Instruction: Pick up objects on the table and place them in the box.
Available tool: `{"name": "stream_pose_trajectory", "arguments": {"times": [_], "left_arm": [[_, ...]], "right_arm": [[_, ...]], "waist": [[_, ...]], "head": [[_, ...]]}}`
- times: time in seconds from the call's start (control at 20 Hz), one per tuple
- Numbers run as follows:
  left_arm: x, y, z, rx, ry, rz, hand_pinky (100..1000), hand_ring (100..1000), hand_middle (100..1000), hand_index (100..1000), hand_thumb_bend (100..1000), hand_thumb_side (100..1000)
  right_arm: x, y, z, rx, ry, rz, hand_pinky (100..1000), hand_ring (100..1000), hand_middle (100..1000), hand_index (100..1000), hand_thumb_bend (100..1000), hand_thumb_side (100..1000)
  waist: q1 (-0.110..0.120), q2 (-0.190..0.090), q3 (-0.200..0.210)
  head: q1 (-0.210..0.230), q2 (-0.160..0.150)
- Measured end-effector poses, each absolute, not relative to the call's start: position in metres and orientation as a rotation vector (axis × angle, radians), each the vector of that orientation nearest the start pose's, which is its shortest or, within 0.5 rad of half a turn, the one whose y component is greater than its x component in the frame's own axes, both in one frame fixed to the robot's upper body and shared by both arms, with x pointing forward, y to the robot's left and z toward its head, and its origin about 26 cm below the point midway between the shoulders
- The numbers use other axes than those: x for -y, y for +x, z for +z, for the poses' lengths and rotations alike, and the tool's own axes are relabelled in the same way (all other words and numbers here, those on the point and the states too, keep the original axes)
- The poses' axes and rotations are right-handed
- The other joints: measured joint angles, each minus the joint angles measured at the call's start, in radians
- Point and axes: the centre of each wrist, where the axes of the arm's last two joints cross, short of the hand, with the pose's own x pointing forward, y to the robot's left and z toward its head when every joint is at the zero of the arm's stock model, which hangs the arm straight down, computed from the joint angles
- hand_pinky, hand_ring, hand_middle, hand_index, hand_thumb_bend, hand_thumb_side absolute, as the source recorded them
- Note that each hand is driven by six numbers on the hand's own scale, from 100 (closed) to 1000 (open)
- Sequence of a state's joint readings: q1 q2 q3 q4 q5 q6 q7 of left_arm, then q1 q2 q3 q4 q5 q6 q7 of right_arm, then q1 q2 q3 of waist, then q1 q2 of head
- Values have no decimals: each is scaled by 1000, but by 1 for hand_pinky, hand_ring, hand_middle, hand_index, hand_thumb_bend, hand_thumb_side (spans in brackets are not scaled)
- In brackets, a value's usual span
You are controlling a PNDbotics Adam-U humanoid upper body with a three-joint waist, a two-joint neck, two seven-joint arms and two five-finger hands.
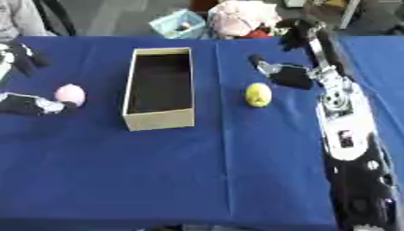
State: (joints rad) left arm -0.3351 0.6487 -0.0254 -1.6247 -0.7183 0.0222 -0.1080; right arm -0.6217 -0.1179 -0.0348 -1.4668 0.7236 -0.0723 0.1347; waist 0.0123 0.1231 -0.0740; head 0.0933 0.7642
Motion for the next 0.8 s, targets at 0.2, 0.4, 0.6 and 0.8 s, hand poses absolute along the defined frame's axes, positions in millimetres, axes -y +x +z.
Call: {"name": "stream_pose_trajectory", "arguments": {"times": [0.2, 0.4, 0.6, 0.8], "left_arm": [[-369, 354, 175, 1467, 1133, -1196, 595, 487, 537, 663, 694, 267], [-380, 366, 174, 1359, 1105, -1275, 607, 522, 545, 677, 608, 176], [-387, 379, 166, 1263, 1050, -1353, 615, 533, 553, 682, 588, 152], [-394, 390, 161, 1166, 1006, -1420, 623, 543, 561, 688, 578, 141]], "right_arm": [[206, 405, 166, 1985, -630, 823, 683, 566, 527, 794, 504, 367], [206, 405, 166, 1984, -628, 825, 683, 566, 527, 794, 502, 375], [204, 406, 164, 1982, -620, 826, 683, 566, 527, 794, 490, 384], [203, 406, 163, 1983, -615, 830, 683, 566, 527, 794, 482, 395]], "waist": [[0, -1, -6], [0, -3, -9], [1, -4, -12], [-1, -6, -12]], "head": [[0, 0], [0, 0], [1, 0], [1, 0]]}}
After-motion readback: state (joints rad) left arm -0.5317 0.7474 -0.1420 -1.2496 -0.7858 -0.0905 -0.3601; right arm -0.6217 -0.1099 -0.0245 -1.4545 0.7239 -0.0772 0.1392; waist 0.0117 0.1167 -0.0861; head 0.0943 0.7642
